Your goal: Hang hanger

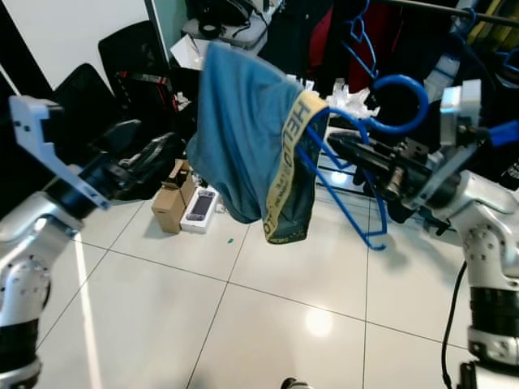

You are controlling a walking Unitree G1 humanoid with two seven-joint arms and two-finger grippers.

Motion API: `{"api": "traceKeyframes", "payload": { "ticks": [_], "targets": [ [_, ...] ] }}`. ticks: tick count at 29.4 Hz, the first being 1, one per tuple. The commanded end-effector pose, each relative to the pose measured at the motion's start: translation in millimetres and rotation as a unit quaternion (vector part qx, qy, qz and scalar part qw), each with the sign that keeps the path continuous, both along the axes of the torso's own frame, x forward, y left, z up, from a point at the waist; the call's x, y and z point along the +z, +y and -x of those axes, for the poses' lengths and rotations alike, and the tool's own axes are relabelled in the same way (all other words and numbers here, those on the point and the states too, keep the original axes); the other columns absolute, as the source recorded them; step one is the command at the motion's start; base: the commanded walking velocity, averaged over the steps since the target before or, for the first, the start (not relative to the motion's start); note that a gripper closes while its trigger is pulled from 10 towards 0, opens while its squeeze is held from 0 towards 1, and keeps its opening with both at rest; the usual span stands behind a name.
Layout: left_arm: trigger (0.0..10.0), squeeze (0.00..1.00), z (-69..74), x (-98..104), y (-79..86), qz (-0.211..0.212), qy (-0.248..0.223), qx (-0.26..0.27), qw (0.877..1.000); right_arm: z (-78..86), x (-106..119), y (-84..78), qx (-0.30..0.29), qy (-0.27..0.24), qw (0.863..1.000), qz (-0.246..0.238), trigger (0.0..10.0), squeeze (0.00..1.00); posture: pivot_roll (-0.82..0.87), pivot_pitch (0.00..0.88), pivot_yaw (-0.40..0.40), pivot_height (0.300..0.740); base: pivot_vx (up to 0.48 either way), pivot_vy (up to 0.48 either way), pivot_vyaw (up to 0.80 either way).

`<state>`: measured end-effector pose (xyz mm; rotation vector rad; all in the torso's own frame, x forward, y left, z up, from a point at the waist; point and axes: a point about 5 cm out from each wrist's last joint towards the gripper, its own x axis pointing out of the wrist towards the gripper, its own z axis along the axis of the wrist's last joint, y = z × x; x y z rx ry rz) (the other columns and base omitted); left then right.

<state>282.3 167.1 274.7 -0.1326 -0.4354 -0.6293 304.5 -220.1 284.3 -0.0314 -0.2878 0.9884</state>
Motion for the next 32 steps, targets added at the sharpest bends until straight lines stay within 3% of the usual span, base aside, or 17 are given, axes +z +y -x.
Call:
{"api": "traceKeyframes", "payload": {
  "ticks": [1, 4, 7, 8, 14, 15, 16, 17, 18, 20, 24, 27, 32],
  "targets": [
    [10.0, 1.0, 2.0, 0, -8.3, -0.001, 0.004, -0.014, 1.0, -3.0, 0, 1.6, -0.009, -0.005, 1.0, 0.003, 10.0, 0.0, -0.02, 0.139, -0.013, 0.74, 0.0, 0.0, 0.0],
    [10.0, 1.0, 4.3, -7, -37.0, 0.014, 0.016, -0.041, 0.999, -11.8, -6, 14.6, -0.02, -0.004, 1.0, 0.007, 10.0, 0.0, -0.03, 0.142, -0.01, 0.74, 0.0, 0.0, 0.0],
    [10.0, 1.0, 4.4, -12, -46.7, 0.019, 0.025, -0.04, 0.999, -14.3, -6, 20.3, -0.02, -0.004, 1.0, 0.004, 10.0, 0.0, -0.02, 0.143, -0.01, 0.74, 0.0, 0.0, 0.0],
    [10.0, 1.0, 4.8, -18, -61.1, 0.021, 0.037, -0.03, 0.999, -17.8, -6, 28.9, -0.02, -0.007, 1.0, -0.002, 10.0, 0.0, -0.02, 0.144, -0.011, 0.74, 0.0, 0.0, 0.0],
    [10.0, 1.0, 4.0, -26, -74.0, 0.005, 0.054, 0.011, 0.998, -24.1, -3, 41.5, -0.02, -0.013, 1.0, -0.01, 10.0, 0.0, -0.02, 0.146, -0.012, 0.74, 0.0, 0.0, 0.0],
    [10.0, 1.0, 1.9, -29, -74.7, -0.022, 0.055, 0.038, 0.998, -25.7, -3, 44.9, -0.019, -0.015, 1.0, -0.011, 10.0, 0.0, -0.02, 0.146, -0.015, 0.74, 0.0, 0.0, 0.0],
    [10.0, 1.0, 1.9, -29, -74.7, -0.022, 0.055, 0.038, 0.998, -25.7, -3, 44.9, -0.019, -0.015, 1.0, -0.011, 10.0, 0.0, -0.02, 0.146, -0.015, 0.74, 0.0, 0.0, 0.0],
    [10.0, 0.26, -1.5, -32, -72.8, -0.029, 0.065, 0.068, 0.995, -26.6, -3, 47.9, -0.016, -0.017, 1.0, -0.014, 10.0, 0.0, -0.02, 0.147, -0.015, 0.74, 0.0, 0.0, 0.0],
    [10.0, 0.0, -4.7, -34, -69.9, -0.035, 0.071, 0.101, 0.992, -27.2, -3, 50.6, -0.012, -0.018, 1.0, -0.015, 10.0, 0.0, -0.02, 0.146, -0.015, 0.74, 0.0, 0.0, 0.0],
    [10.0, 0.0, -9.3, -35, -62.4, -0.038, 0.079, 0.157, 0.984, -27.6, -2, 54.1, -0.006, -0.02, 1.0, -0.019, 10.0, 0.0, -0.01, 0.146, -0.016, 0.74, 0.0, 0.0, 0.0],
    [10.0, 0.0, -11.4, -35, -58.2, -0.054, 0.074, 0.203, 0.975, -26.7, -1, 59.5, 0.006, -0.022, 0.999, -0.022, 10.0, 0.0, -0.01, 0.147, -0.019, 0.74, 0.0, 0.0, 0.0],
    [10.0, 0.0, -11.4, -35, -59.0, -0.056, 0.073, 0.206, 0.974, -26.7, -1, 60.2, 0.007, -0.022, 0.999, -0.022, 10.0, 0.0, -0.01, 0.147, -0.019, 0.74, 0.0, 0.0, 0.0],
    [10.0, 0.0, -5.4, -31, -79.3, -0.045, 0.063, 0.166, 0.983, -27.0, 0, 63.2, 0.011, -0.023, 0.999, -0.022, 10.0, 0.0, -0.02, 0.148, -0.02, 0.74, 0.0, 0.0, 0.0]
  ]
}}
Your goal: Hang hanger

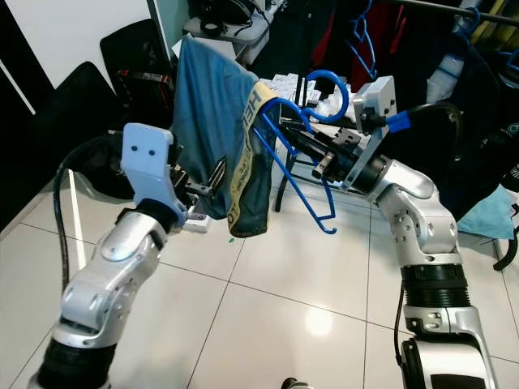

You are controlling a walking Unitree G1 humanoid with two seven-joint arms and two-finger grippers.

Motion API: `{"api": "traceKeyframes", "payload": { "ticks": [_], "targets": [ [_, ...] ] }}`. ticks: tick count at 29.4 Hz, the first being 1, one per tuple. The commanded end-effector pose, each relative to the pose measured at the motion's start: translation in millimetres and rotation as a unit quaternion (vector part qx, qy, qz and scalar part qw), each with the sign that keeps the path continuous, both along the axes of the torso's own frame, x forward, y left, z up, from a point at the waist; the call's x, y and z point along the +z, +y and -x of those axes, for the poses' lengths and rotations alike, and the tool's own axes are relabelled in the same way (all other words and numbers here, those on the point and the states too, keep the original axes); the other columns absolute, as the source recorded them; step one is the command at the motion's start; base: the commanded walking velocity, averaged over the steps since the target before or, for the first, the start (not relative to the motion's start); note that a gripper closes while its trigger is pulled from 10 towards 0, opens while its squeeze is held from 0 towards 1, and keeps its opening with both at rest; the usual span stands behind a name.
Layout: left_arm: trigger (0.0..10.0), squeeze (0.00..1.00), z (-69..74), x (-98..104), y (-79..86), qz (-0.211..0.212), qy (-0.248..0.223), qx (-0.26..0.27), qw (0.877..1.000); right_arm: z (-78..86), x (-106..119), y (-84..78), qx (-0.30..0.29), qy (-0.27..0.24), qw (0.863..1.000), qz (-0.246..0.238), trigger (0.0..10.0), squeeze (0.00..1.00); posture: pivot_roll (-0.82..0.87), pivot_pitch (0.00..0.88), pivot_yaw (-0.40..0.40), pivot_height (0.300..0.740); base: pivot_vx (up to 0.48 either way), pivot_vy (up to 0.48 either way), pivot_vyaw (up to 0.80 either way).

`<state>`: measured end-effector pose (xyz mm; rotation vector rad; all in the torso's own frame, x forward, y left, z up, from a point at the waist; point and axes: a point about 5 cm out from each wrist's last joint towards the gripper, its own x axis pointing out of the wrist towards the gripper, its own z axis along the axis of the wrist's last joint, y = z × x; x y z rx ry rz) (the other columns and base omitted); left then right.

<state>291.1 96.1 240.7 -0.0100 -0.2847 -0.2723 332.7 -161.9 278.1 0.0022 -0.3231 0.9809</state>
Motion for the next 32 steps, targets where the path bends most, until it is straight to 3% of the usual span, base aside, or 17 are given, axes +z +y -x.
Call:
{"api": "traceKeyframes", "payload": {
  "ticks": [1, 5, 10, 32],
  "targets": [
    [10.0, 0.0, 3.4, 3, -8.3, -0.001, -0.006, -0.018, 1.0, 1.2, 6, 5.0, 0.011, -0.016, 1.0, 0.001, 10.0, 0.0, -0.02, 0.148, -0.02, 0.74, 0.0, 0.0, 0.0],
    [10.0, 0.0, 8.7, 3, -23.5, 0.033, 0.014, -0.069, 0.997, -0.8, 6, 7.2, 0.011, -0.017, 1.0, 0.0, 10.0, 0.0, -0.01, 0.148, -0.022, 0.74, 0.0, 0.0, 0.0],
    [10.0, 0.0, 10.5, 0, -28.8, 0.035, 0.023, -0.081, 0.996, -1.9, 5, 8.8, 0.01, -0.016, 1.0, -0.001, 10.0, 0.0, -0.01, 0.148, -0.022, 0.74, 0.0, 0.0, 0.0],
    [10.0, 0.0, -1.7, -4, -34.9, -0.019, 0.028, -0.008, 0.999, 3.4, 7, 26.6, 0.054, -0.017, 0.998, -0.014, 10.0, 0.0, -0.02, 0.146, -0.02, 0.74, 0.0, 0.0, 0.0]
  ]
}}
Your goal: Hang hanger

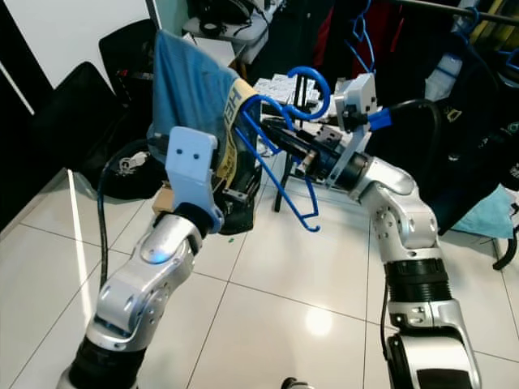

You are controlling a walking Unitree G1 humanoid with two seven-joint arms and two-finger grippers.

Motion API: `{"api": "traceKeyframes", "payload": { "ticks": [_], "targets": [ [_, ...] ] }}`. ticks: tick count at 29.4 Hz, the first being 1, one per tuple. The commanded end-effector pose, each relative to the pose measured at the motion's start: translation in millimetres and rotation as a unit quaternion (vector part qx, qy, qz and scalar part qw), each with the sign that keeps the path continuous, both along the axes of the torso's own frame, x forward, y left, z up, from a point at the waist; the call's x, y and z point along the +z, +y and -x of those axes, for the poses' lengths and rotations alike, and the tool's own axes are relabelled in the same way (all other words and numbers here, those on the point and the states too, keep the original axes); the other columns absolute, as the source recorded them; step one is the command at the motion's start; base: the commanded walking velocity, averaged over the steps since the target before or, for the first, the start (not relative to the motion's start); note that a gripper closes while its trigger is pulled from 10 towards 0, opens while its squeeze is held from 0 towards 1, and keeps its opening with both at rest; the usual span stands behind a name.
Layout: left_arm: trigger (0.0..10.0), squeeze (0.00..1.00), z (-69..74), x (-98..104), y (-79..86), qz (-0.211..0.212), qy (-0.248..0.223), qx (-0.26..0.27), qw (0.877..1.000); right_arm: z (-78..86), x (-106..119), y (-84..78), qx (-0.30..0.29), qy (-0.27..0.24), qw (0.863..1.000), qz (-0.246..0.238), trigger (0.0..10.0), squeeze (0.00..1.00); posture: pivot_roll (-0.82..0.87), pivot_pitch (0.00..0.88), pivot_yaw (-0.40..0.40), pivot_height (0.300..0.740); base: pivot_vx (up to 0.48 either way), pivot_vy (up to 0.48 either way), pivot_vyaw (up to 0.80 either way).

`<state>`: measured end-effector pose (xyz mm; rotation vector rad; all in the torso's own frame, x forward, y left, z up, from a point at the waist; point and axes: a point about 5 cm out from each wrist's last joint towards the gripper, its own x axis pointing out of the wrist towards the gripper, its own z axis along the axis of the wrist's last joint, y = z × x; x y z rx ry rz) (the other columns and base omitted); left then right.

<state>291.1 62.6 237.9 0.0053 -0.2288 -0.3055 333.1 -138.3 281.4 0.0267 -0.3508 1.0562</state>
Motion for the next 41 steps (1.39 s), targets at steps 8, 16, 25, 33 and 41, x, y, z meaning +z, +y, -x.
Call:
{"api": "traceKeyframes", "payload": {
  "ticks": [8, 16, 25, 33, 41],
  "targets": [
    [10.0, 0.0, -8.2, -2, 9.3, -0.035, -0.003, 0.058, 0.998, 6.3, 6, 4.9, 0.025, -0.011, 1.0, -0.01, 10.0, 0.0, -0.02, 0.145, -0.018, 0.74, 0.0, 0.0, 0.0],
    [0.0, 0.0, -12.1, 6, 24.2, -0.07, -0.026, 0.11, 0.991, 8.2, 6, 4.8, 0.034, -0.011, 0.999, -0.013, 10.0, 0.0, -0.02, 0.139, -0.019, 0.74, 0.0, 0.0, 0.0],
    [0.0, 0.0, -13.8, 13, 36.2, -0.083, -0.042, 0.134, 0.987, 8.4, 3, 1.0, 0.026, -0.007, 1.0, -0.004, 10.0, 0.0, -0.02, 0.138, -0.02, 0.74, 0.0, 0.0, 0.0],
    [0.0, 0.0, -13.2, 27, 43.1, -0.09, -0.071, 0.148, 0.982, 2.9, -5, -3.7, -0.007, 0.003, 1.0, 0.018, 10.0, 0.0, -0.02, 0.14, -0.02, 0.74, 0.0, 0.0, 0.0],
    [0.0, 0.0, -13.2, 35, 46.7, -0.097, -0.085, 0.149, 0.98, -0.1, -11, -5.4, -0.025, 0.01, 0.999, 0.031, 10.0, 0.0, -0.02, 0.141, -0.018, 0.74, 0.0, 0.0, 0.0]
  ]
}}
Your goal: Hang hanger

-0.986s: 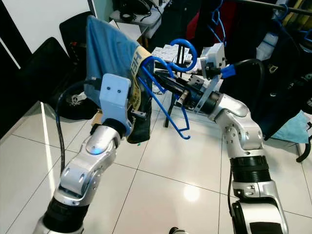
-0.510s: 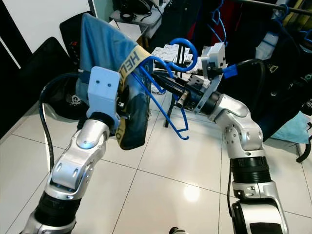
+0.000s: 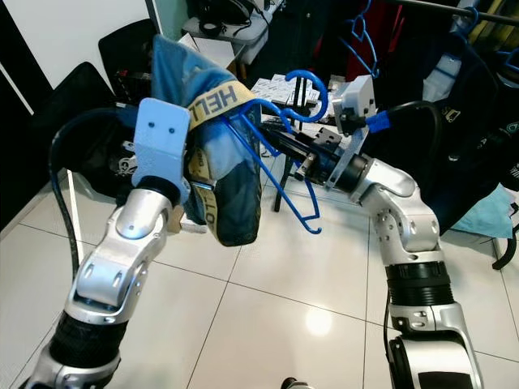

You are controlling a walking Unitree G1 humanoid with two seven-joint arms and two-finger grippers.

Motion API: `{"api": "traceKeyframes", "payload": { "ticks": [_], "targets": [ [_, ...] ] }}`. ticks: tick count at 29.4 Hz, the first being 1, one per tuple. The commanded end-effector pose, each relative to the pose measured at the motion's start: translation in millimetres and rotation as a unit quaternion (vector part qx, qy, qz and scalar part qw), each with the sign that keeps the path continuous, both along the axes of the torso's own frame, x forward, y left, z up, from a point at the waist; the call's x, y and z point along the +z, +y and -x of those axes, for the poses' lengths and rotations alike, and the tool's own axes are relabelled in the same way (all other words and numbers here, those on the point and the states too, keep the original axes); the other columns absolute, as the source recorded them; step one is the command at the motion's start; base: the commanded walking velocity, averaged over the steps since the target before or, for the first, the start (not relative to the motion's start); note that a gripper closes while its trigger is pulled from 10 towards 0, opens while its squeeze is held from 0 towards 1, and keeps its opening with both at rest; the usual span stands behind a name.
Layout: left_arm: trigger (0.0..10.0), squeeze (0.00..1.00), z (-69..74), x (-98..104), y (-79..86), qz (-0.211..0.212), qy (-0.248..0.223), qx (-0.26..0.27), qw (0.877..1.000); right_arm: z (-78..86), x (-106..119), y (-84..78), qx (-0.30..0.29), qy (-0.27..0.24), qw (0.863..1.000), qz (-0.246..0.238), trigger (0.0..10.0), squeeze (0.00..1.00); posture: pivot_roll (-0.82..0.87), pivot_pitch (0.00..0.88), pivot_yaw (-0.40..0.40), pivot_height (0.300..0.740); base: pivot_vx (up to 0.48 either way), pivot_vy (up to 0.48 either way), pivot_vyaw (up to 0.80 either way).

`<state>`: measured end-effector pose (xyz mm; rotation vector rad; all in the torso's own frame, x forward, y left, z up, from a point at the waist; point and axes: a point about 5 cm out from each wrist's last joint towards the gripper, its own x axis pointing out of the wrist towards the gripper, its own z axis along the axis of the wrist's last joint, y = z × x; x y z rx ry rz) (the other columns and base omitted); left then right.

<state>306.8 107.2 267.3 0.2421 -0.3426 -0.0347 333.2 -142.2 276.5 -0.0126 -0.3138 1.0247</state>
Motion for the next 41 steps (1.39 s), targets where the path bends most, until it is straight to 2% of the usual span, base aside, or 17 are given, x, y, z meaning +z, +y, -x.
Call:
{"api": "traceKeyframes", "payload": {
  "ticks": [1, 2, 3, 5, 7, 8, 17, 19, 25, 28, 31, 35, 36, 40, 41],
  "targets": [
    [0.0, 0.0, 3.4, 12, 1.8, -0.012, -0.023, -0.003, 1.0, -4.0, -14, -3.0, -0.028, 0.015, 0.999, 0.04, 10.0, 0.0, -0.01, 0.141, -0.018, 0.74, 0.0, 0.0, 0.0],
    [0.0, 0.0, 3.4, 12, 1.8, -0.012, -0.023, -0.003, 1.0, -4.0, -14, -3.0, -0.028, 0.015, 0.999, 0.04, 10.0, 0.0, -0.01, 0.141, -0.018, 0.74, 0.0, 0.0, 0.0],
    [0.0, 0.0, 4.2, 16, 1.5, -0.015, -0.031, -0.009, 0.999, -7.2, -20, -4.4, -0.046, 0.025, 0.997, 0.061, 10.0, 0.0, -0.01, 0.142, -0.018, 0.74, 0.0, 0.0, 0.0],
    [0.0, 0.0, 4.2, 16, 1.5, -0.015, -0.031, -0.009, 0.999, -7.2, -20, -4.4, -0.046, 0.025, 0.997, 0.061, 10.0, 0.0, -0.01, 0.142, -0.018, 0.74, 0.0, 0.0, 0.0],
    [0.6, 0.0, 7.5, 27, -4.8, -0.013, -0.055, -0.041, 0.998, -13.4, -32, -6.5, -0.077, 0.048, 0.991, 0.095, 10.0, 0.0, -0.01, 0.141, -0.019, 0.74, 0.0, 0.0, 0.0],
    [0.5, 0.0, 9.0, 29, -9.1, -0.007, -0.06, -0.06, 0.996, -15.6, -36, -6.8, -0.087, 0.057, 0.989, 0.104, 10.0, 0.0, -0.01, 0.142, -0.019, 0.74, 0.0, 0.0, 0.0],
    [0.4, 0.0, 11.9, 30, -17.6, -0.002, -0.059, -0.091, 0.994, -19.9, -44, -7.6, -0.108, 0.073, 0.984, 0.122, 10.0, 0.0, -0.01, 0.142, -0.02, 0.74, 0.0, 0.0, 0.0],
    [0.5, 0.0, 12.0, 27, -21.4, -0.007, -0.053, -0.099, 0.994, -18.2, -52, -1.8, -0.097, 0.084, 0.982, 0.14, 10.0, 0.0, -0.01, 0.142, -0.019, 0.74, 0.0, 0.0, 0.0],
    [0.6, 0.0, 11.8, 25, -23.0, -0.01, -0.049, -0.103, 0.993, -13.2, -57, 5.1, -0.069, 0.087, 0.982, 0.154, 10.0, 0.0, -0.01, 0.143, -0.019, 0.74, 0.0, 0.0, 0.0],
    [0.7, 0.0, 11.9, 24, -23.9, -0.015, -0.048, -0.107, 0.993, -10.0, -58, 8.8, -0.052, 0.085, 0.983, 0.154, 10.0, 0.0, -0.01, 0.143, -0.019, 0.74, 0.0, 0.0, 0.0],
    [1.4, 0.0, 12.0, 21, -25.9, -0.028, -0.042, -0.113, 0.992, -5.7, -54, 13.3, -0.028, 0.077, 0.986, 0.144, 10.0, 0.0, -0.02, 0.143, -0.018, 0.74, 0.0, 0.0, 0.0],
    [1.7, 0.0, 12.1, 19, -27.0, -0.034, -0.039, -0.116, 0.992, -4.7, -51, 13.9, -0.021, 0.072, 0.988, 0.135, 10.0, 0.0, -0.02, 0.143, -0.018, 0.74, 0.0, 0.0, 0.0],
    [2.1, 0.0, 11.9, 18, -27.7, -0.04, -0.036, -0.116, 0.992, -3.4, -49, 14.1, -0.013, 0.069, 0.989, 0.132, 10.0, 0.0, -0.02, 0.142, -0.018, 0.74, 0.0, 0.0, 0.0],
    [2.3, 0.0, 11.0, 16, -27.2, -0.044, -0.033, -0.113, 0.992, -1.4, -48, 14.7, -0.003, 0.067, 0.989, 0.131, 10.0, 0.0, -0.02, 0.142, -0.019, 0.74, 0.0, 0.0, 0.0],
    [2.3, 0.0, 9.2, 15, -24.4, -0.046, -0.028, -0.102, 0.993, 3.8, -44, 17.2, 0.02, 0.059, 0.991, 0.117, 10.0, 0.0, -0.02, 0.142, -0.019, 0.74, 0.0, 0.0, 0.0]
  ]
}}
